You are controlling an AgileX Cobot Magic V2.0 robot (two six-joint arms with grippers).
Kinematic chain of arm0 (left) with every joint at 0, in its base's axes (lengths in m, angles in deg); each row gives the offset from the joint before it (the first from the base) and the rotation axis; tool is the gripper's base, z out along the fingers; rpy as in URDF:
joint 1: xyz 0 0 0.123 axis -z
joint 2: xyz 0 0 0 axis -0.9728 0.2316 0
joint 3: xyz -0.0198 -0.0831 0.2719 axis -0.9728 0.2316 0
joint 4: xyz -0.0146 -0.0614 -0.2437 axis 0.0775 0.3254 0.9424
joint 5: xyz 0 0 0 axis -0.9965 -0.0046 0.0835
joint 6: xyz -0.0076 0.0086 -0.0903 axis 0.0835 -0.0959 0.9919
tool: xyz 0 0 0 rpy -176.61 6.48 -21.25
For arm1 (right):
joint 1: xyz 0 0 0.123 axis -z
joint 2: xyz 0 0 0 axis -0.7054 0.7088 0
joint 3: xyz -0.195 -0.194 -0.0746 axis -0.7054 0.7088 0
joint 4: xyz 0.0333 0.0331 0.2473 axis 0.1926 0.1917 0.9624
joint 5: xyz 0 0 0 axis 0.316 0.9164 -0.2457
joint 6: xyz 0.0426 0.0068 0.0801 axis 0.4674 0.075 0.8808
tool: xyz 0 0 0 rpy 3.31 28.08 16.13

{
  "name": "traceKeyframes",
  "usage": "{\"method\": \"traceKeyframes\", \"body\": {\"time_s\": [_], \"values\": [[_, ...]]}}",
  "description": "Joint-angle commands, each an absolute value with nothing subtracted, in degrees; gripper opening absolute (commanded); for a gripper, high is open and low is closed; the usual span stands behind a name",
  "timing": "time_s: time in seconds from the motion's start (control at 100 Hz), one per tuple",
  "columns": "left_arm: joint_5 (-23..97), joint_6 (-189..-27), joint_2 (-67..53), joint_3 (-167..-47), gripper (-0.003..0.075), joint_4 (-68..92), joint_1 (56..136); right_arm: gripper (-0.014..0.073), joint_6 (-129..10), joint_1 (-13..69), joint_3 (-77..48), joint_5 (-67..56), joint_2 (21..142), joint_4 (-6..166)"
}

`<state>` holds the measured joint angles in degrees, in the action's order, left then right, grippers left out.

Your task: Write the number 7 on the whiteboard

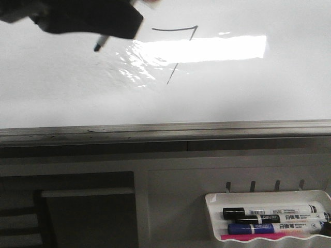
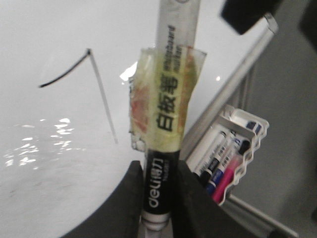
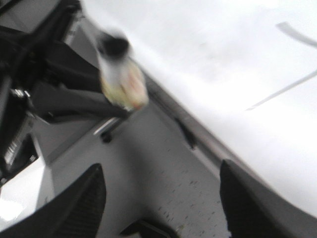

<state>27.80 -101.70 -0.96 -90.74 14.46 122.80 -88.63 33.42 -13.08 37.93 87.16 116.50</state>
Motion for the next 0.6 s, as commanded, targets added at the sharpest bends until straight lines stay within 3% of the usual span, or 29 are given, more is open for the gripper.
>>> {"method": "traceKeyframes", "body": {"time_s": [0.0, 0.23, 0.59], "values": [[23.61, -100.86, -4.04, -92.71, -0.002, 22.92, 118.9, 0.0439, -86.99, 37.71, -13.97, 37.56, 83.32, 118.39], [22.13, -100.86, -4.06, -90.6, -0.002, 41.2, 112.0, 0.0439, -85.32, 44.71, -6.75, 37.85, 76.86, 118.39], [15.62, -100.86, 7.06, -91.32, -0.002, 43.03, 111.77, 0.0439, -85.32, 44.71, -1.51, 35.27, 74.17, 119.13]]}}
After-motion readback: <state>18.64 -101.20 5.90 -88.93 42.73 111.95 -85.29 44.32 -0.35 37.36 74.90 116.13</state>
